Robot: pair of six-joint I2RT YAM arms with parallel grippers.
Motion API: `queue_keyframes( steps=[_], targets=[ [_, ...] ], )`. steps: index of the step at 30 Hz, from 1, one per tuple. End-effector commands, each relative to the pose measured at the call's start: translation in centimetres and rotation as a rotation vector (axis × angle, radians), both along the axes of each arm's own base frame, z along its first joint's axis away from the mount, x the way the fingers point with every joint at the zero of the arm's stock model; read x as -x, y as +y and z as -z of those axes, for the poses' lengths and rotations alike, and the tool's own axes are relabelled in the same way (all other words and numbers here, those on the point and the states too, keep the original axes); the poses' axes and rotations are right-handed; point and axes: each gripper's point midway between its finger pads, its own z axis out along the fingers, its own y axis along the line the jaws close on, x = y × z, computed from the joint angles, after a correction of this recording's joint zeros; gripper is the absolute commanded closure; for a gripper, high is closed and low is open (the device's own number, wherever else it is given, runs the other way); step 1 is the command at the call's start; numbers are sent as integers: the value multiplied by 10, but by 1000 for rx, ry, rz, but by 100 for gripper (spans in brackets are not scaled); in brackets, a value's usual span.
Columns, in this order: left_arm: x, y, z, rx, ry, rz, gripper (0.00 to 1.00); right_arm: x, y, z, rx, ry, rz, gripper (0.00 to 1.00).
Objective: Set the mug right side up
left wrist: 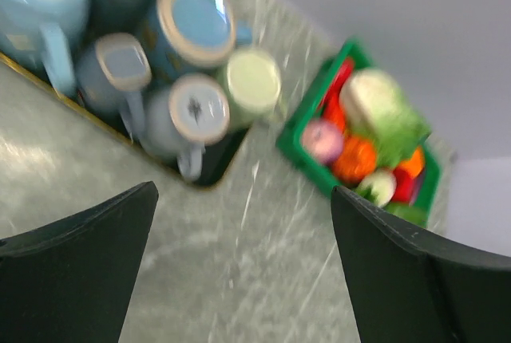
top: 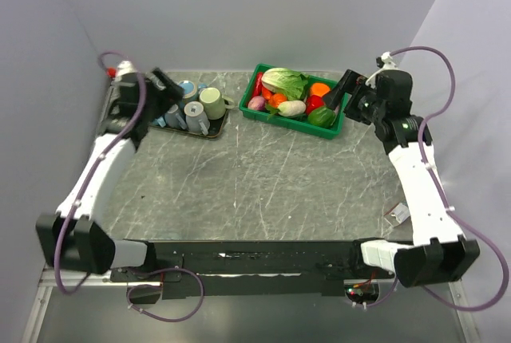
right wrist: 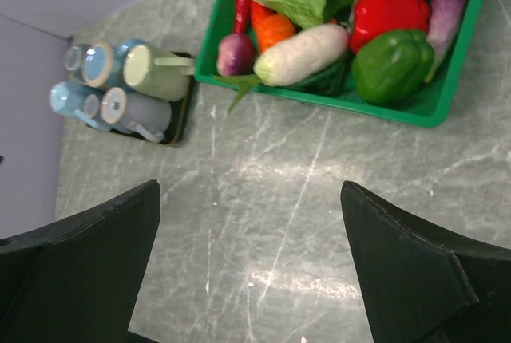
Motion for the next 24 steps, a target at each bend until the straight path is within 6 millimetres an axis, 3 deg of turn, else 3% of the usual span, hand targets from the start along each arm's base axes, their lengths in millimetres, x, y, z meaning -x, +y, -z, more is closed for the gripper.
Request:
queue_keyframes(
  steps=[1, 3, 4, 6, 7, 9, 10, 13, 18, 24],
  targets=[
    [-19, -26, 31, -33, 146, -99, 4, -16, -8, -13, 28, -11, 41, 1],
    [-29, -31, 39, -63, 180, -130, 4, -19, -10, -10, 31, -9, 48, 1],
    [-32, -32, 63, -78, 251, -155, 4, -19, -11, -3, 32, 6, 55, 1],
    [-38, -36, 70, -104, 267, -181, 4, -21, -13, 4, 31, 23, 75, 2],
    [-42, -39, 89, -121, 312, -188, 4, -20, -13, 12, 33, 41, 77, 2],
    [-46, -46, 99, -144, 336, -203, 4, -19, -15, 21, 46, 65, 81, 3],
    [-48, -50, 119, -155, 380, -212, 4, -17, -17, 28, 58, 81, 87, 3],
    [-46, -56, 146, -183, 453, -244, 2, -13, -19, 35, 70, 107, 94, 4],
    [-47, -66, 168, -191, 450, -229, 3, -4, -27, 35, 90, 119, 127, 5],
    [-60, -62, 177, -251, 437, -232, 17, 6, -30, 35, 93, 112, 139, 5]
  ],
)
